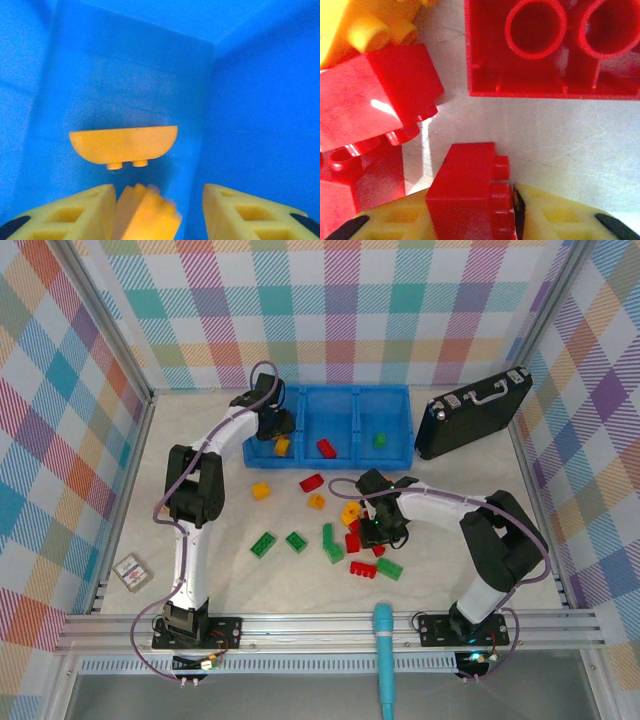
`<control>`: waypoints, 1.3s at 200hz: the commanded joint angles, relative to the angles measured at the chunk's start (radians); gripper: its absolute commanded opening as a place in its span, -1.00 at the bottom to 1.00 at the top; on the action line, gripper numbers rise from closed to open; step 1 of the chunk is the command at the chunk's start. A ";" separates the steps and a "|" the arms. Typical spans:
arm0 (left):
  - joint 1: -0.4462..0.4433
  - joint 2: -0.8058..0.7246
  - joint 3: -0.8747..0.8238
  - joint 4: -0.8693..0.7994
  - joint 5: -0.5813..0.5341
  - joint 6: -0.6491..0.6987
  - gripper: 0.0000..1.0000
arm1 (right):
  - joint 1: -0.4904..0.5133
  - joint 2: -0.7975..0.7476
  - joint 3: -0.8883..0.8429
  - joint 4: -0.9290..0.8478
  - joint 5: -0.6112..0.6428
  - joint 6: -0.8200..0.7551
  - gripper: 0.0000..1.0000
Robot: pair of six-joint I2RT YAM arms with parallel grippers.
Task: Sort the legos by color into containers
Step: Place the lego in the container.
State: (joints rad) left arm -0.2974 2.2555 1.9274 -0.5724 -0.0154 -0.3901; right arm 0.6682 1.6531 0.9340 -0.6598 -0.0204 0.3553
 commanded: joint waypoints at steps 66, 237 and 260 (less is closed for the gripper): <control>0.007 -0.265 -0.045 0.022 0.032 0.110 0.19 | 0.010 -0.030 0.165 -0.144 0.022 -0.058 -0.51; 0.016 -1.065 -0.679 -0.166 0.061 0.219 0.50 | -0.020 0.492 1.099 -0.173 0.203 -0.321 -0.51; 0.016 -1.121 -0.729 -0.171 0.074 0.205 0.52 | -0.043 0.561 1.132 -0.086 0.198 -0.335 -0.52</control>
State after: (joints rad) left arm -0.2890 1.1889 1.2438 -0.6910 0.0307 -0.1787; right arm 0.6525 2.1487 2.0193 -0.8082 0.1761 0.0616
